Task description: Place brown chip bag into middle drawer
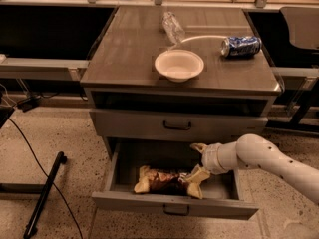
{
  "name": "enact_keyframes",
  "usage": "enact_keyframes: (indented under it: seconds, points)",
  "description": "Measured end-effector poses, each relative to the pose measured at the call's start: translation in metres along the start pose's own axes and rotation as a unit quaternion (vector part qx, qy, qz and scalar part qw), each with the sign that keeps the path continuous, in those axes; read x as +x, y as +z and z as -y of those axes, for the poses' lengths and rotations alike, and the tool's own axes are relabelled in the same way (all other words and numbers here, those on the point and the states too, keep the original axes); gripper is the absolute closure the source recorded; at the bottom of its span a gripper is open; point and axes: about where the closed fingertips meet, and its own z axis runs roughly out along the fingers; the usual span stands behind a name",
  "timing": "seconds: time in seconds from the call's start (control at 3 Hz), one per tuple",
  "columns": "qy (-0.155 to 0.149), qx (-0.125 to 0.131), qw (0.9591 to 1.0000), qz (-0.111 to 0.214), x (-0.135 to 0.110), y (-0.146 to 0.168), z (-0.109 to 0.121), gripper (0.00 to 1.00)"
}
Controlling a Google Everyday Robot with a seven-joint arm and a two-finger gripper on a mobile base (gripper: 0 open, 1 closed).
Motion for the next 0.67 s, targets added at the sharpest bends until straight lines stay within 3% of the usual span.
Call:
enact_keyframes:
  seconds: [0.33, 0.67]
  points:
    - [-0.003, 0.006, 0.9999, 0.012, 0.004, -0.013, -0.012, 0.5]
    - [-0.024, -0.001, 0.9994, 0.024, 0.005, -0.038, -0.034, 0.47]
